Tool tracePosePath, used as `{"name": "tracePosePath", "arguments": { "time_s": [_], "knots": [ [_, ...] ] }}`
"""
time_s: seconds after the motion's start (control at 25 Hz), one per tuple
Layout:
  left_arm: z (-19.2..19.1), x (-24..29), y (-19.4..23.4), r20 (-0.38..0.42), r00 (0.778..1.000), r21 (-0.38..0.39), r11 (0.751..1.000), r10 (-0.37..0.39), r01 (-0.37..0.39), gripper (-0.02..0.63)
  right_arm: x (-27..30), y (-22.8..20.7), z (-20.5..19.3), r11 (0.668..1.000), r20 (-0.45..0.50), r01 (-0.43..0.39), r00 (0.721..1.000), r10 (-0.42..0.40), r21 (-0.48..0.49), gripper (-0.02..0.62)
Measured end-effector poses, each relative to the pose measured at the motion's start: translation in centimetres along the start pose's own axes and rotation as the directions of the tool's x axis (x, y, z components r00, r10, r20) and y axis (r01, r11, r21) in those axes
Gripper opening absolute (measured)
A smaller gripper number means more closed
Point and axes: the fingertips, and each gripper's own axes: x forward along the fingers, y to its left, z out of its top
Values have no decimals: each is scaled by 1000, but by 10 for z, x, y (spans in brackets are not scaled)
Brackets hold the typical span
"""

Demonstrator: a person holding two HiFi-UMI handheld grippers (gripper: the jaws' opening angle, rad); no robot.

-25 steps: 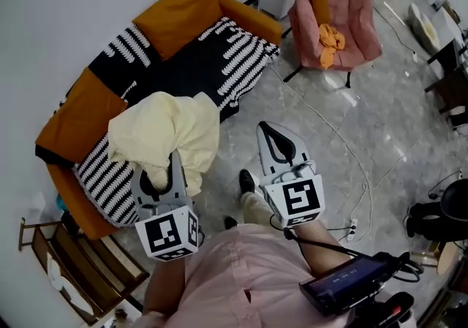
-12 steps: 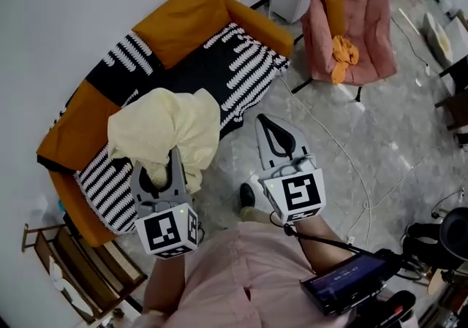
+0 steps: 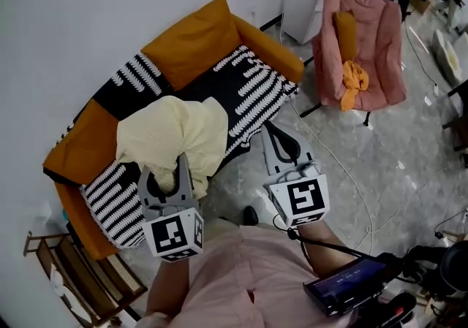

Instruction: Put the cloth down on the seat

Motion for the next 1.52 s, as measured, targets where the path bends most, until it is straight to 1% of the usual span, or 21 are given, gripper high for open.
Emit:
{"name": "tracePosePath", "arguments": {
  "time_s": [0.24,0.36,0.52,0.72,0.96,1.16,1.32,1.52],
  "knots": [
    [-16,35,16,-30,1000,-22,1000,7,-8,175,38,-3,-16,1000,-47,-4,999,5,2,2],
    [-22,63,28,-43,999,-36,999,-6,4,175,66,-4,-18,1000,-48,-5,999,4,-12,2],
    [-26,108,43,-40,999,-47,998,-34,32,175,107,-11,-18,1000,-77,15,997,-16,-8,2],
    [-17,166,59,-31,996,-33,996,-88,87,175,163,-25,-3,998,-58,55,997,-56,-20,2],
    [7,228,75,8,990,-16,990,-141,141,173,214,-45,17,993,-30,114,993,-115,-24,2],
    [29,265,83,49,982,2,983,-185,185,174,233,-57,34,984,5,172,985,-172,-37,2],
    [41,285,79,71,971,17,974,-227,226,175,234,-70,31,975,-4,218,976,-219,-30,2],
    [42,307,66,65,963,26,965,-262,261,175,236,-86,24,968,-14,252,968,-252,-21,2]
  ]
}}
